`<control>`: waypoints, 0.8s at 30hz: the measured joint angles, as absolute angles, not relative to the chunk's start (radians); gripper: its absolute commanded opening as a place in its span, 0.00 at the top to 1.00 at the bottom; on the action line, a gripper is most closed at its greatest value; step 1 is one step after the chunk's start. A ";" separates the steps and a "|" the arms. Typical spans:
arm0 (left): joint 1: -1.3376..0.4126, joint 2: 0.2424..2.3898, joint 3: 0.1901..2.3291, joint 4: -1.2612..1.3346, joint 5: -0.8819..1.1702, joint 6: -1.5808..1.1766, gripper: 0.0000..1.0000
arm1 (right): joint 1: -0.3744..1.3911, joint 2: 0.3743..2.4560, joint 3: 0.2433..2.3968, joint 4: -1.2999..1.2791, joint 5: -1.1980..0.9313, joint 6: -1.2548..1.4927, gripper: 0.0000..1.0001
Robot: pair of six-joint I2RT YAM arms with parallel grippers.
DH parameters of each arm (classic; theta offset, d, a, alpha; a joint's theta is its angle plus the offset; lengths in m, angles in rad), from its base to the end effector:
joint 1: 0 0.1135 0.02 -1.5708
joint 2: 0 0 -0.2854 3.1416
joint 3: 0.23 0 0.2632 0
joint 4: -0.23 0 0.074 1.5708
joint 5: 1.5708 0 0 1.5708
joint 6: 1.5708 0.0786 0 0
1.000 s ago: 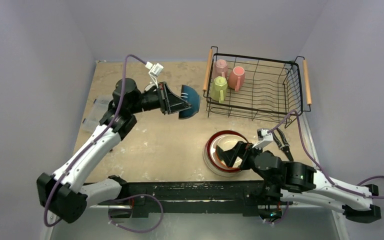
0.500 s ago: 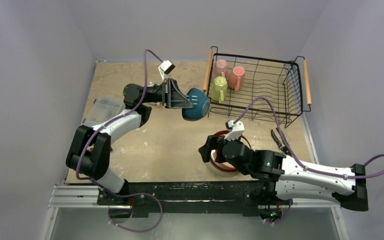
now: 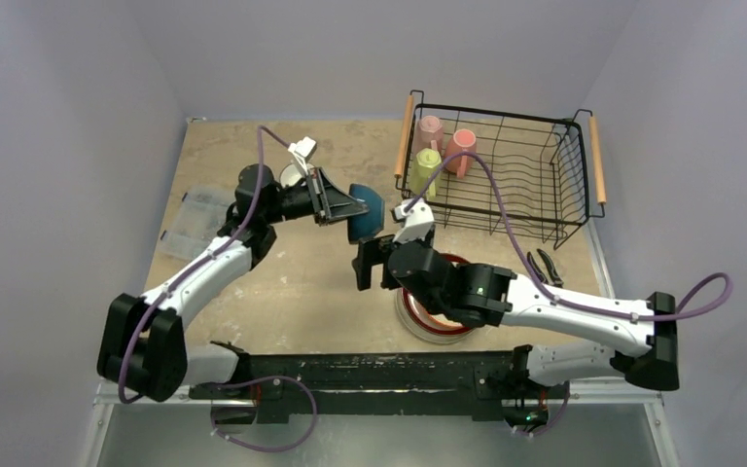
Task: Load the mixed dishes into the dish rack
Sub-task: Turn the bowl upside down on the dish rack.
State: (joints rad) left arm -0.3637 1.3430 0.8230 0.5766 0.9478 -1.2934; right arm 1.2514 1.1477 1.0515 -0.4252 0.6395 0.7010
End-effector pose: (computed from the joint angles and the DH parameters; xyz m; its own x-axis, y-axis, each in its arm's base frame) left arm 0.2833 -0.1761 0.3230 -0.9140 -0.2525 -0.3176 0.3152 0.0510 -0.9476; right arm 0.1332 0.2535 0.3406 -0.5061 0.1180 -0.8544 -0.3571 0.8730 0.3321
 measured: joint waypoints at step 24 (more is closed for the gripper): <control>-0.312 1.303 0.831 0.144 0.782 -1.148 1.00 | 1.124 1.454 1.188 -0.178 0.612 0.524 0.01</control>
